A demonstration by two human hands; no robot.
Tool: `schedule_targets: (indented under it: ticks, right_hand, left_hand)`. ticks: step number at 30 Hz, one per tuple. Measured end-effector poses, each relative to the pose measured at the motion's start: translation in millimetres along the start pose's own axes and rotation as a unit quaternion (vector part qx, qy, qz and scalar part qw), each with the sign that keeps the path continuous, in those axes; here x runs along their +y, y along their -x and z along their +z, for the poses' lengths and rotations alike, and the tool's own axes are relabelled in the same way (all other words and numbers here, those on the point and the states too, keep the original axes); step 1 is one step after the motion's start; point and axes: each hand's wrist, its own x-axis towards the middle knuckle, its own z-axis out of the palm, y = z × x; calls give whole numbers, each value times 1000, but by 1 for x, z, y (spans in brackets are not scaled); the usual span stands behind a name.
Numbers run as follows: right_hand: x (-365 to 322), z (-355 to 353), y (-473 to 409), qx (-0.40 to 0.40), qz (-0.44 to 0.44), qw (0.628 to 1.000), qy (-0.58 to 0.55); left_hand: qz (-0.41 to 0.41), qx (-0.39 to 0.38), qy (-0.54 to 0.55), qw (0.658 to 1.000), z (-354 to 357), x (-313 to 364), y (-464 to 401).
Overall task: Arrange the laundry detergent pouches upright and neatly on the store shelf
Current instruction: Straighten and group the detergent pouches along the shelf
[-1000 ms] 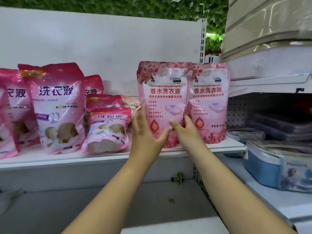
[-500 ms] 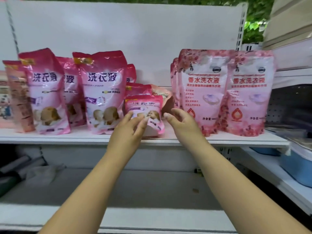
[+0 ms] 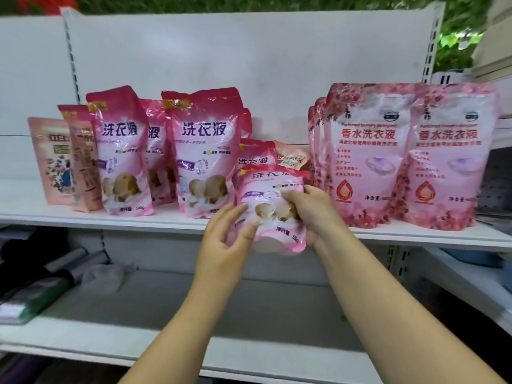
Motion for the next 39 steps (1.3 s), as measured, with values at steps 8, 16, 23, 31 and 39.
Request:
schedule_targets:
  ticks: [8, 16, 23, 31, 39]
  right_hand:
    - [6, -8, 55, -64, -127, 986, -85]
    - [-9, -4, 47, -160, -113, 978, -69]
    - [-24, 4, -31, -24, -62, 996, 53]
    - [-9, 35, -111, 28, 34, 993, 109]
    - [23, 40, -146, 1, 105, 986, 129]
  left_hand:
    - [-205, -135, 168, 955, -9, 14, -14]
    - [5, 61, 100, 993, -14, 17, -6]
    - [97, 226, -9, 969, -38, 25, -43]
    - [67, 280, -15, 958, -25, -2, -75]
    - [56, 312, 16, 948, -31, -22, -85]
